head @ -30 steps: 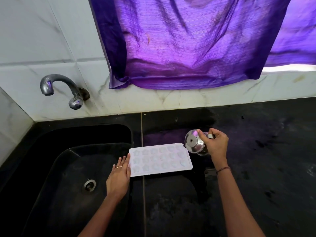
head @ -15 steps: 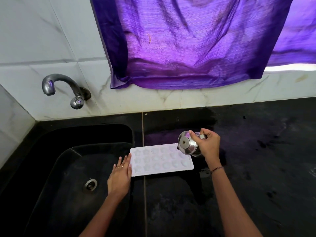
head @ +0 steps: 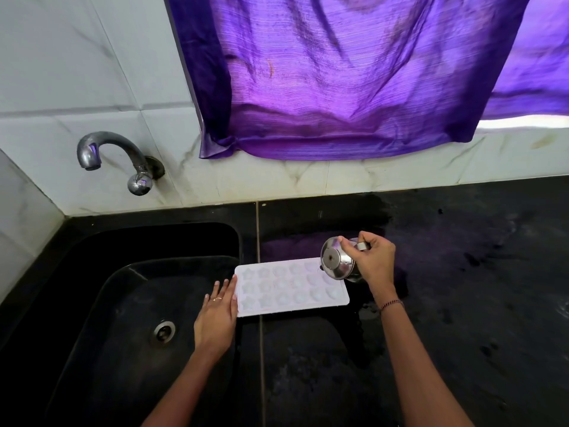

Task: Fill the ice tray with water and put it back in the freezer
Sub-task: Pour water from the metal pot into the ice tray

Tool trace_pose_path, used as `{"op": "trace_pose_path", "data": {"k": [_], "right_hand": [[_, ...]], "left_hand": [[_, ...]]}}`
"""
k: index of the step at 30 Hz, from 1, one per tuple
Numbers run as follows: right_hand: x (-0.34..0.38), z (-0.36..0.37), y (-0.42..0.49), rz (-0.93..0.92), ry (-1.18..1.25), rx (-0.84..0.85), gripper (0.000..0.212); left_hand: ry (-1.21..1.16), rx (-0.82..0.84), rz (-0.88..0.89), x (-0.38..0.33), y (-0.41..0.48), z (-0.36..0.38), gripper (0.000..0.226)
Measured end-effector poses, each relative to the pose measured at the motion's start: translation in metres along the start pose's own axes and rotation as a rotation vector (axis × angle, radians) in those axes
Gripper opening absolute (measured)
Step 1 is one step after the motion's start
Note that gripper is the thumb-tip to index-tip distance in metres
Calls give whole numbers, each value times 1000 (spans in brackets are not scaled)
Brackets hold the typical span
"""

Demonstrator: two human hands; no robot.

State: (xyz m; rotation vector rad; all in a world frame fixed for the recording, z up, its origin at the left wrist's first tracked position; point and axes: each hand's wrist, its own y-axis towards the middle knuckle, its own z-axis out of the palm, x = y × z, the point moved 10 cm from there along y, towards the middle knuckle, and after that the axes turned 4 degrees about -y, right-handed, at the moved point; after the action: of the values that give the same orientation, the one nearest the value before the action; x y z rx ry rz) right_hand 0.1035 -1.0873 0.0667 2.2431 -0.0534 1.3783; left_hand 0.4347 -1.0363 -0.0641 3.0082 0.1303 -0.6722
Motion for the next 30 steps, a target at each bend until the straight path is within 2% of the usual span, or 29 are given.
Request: {"op": "trace_pose_path", "data": {"k": [2, 6, 18, 30], "right_hand": [[2, 1, 0, -8, 4, 0, 53], [4, 2, -1, -27, 17, 2, 54], [1, -3, 2, 36, 28, -61, 54], [9, 13, -3, 32, 32, -31, 53]], "left_hand": [[17, 6, 0, 2, 1, 2, 51], [32, -8, 8, 5, 1, 4, 77], [71, -27, 45, 1, 4, 0, 74], [84, -18, 39, 3, 3, 2, 75]]}}
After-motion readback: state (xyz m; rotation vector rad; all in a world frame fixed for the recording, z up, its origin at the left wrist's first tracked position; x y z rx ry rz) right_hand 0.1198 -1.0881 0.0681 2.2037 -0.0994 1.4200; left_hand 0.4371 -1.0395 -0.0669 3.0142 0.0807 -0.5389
